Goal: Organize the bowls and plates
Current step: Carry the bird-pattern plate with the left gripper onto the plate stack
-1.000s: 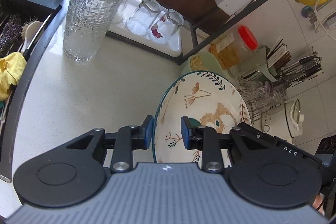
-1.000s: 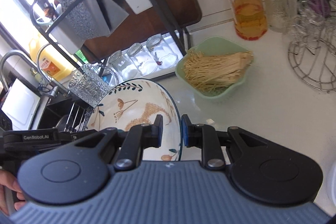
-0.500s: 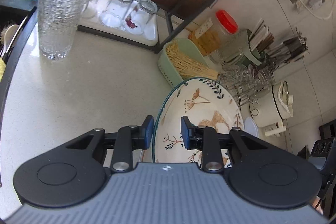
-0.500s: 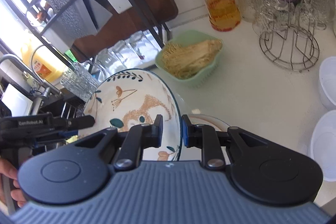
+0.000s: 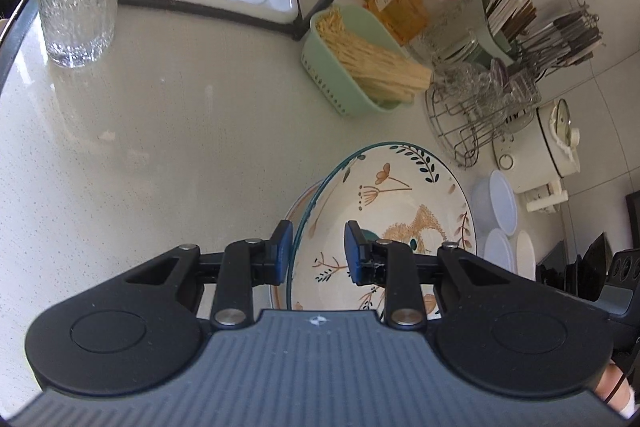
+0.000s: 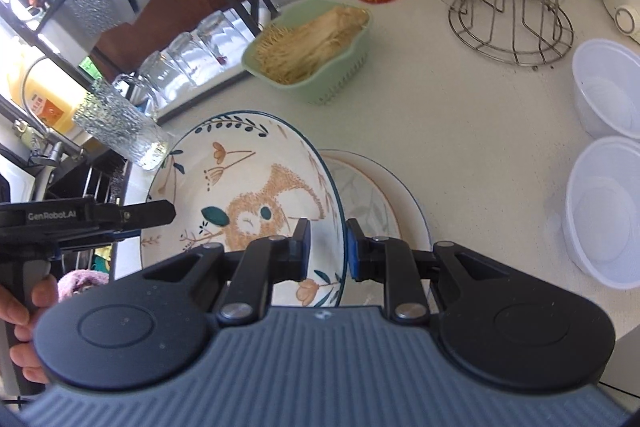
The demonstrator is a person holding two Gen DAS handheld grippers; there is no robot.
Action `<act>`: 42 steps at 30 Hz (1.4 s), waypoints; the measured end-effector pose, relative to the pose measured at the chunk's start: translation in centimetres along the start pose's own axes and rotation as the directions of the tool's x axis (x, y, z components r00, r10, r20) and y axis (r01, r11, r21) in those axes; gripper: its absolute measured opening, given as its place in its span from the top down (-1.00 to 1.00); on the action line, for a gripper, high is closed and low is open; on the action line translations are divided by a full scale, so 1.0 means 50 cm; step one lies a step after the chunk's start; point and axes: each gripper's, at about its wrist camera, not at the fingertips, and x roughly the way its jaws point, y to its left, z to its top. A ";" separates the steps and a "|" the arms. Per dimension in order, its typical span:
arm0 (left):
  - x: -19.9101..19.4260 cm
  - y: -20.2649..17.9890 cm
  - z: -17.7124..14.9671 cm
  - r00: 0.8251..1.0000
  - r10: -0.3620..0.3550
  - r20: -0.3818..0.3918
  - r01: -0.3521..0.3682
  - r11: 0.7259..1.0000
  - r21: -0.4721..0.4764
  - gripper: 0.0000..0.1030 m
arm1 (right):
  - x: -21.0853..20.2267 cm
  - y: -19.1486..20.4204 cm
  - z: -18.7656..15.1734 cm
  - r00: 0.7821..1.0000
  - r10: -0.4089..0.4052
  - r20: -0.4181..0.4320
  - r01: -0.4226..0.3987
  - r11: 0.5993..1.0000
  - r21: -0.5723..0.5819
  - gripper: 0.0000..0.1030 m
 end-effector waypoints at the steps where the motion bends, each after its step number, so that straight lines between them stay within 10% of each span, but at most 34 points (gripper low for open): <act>1: 0.007 -0.001 -0.001 1.000 0.004 -0.007 -0.004 1.000 0.005 0.38 | 0.003 -0.005 -0.002 1.000 -0.002 -0.003 0.002 1.000 0.007 0.57; 20: 0.066 -0.055 -0.008 0.980 0.190 -0.064 -0.177 0.970 0.167 0.37 | 0.046 -0.030 -0.008 0.998 -0.020 -0.063 0.020 1.000 0.000 0.57; 42: 0.050 -0.044 -0.027 0.976 0.216 -0.002 -0.216 0.976 0.022 0.37 | 0.035 -0.032 -0.015 1.000 -0.016 -0.013 0.015 0.997 -0.073 0.57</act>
